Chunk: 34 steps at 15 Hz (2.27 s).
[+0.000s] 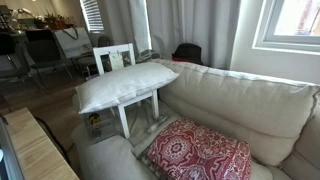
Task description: Uncover the remote, then place it throw blanket
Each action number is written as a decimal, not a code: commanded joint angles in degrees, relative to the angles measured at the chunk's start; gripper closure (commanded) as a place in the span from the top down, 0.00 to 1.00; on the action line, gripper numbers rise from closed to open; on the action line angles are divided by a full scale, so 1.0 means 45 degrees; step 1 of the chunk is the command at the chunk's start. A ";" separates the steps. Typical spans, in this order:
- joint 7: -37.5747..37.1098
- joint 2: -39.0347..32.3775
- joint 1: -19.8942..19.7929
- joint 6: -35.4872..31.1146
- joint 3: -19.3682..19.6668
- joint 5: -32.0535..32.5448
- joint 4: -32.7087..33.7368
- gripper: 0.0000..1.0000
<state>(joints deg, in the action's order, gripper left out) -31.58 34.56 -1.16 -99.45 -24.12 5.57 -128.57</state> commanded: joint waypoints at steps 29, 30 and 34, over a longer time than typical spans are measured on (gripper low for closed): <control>1.3731 -0.8263 0.2234 -0.8559 0.4718 -0.9016 -0.2203 1.00; 1.2163 -0.7388 0.2034 -0.8783 0.4468 -0.7627 -0.2693 1.00; 1.3350 -0.8264 0.1898 -0.8799 0.4344 -0.8624 -0.2302 1.00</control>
<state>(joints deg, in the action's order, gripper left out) 28.64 -2.65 8.85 -139.10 -3.10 -33.40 -138.96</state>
